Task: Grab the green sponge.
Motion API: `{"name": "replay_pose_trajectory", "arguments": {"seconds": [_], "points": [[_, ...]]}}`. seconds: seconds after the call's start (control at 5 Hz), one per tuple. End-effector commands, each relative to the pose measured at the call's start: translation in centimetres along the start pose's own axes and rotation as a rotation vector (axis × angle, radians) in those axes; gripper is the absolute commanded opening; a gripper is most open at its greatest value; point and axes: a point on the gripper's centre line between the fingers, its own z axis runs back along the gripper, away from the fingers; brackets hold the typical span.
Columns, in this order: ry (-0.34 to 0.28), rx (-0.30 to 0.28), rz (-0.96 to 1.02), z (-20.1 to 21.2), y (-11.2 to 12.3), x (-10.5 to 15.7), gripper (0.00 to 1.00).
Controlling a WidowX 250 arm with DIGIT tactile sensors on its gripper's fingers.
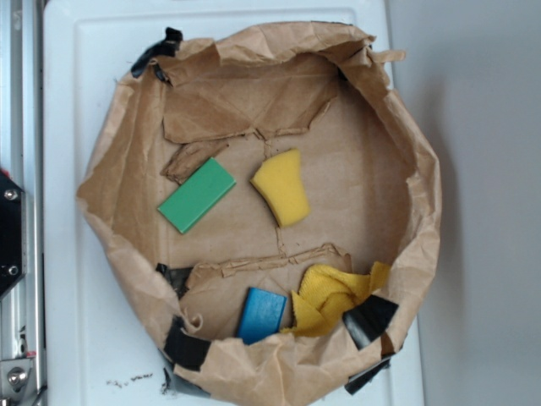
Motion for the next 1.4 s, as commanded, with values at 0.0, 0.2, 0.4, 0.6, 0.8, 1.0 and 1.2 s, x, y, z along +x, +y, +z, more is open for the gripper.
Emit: {"name": "replay_pose_trajectory", "arguments": {"seconds": [0.0,0.2,0.4,0.6,0.8,1.0,1.2], "points": [[0.000,0.000,0.000,0.0,0.0,0.0,1.00],[-0.049,0.010,0.038,-0.7,0.5,-2.9,1.00],[-0.039,0.026,0.084,-1.8,1.4,-3.2,1.00],[-0.039,0.026,0.084,-1.8,1.4,-3.2,1.00],[-0.039,0.026,0.084,-1.8,1.4,-3.2,1.00],[-0.039,0.026,0.084,-1.8,1.4,-3.2,1.00],[0.004,-0.026,0.159,-2.0,0.5,-2.0,1.00]]}}
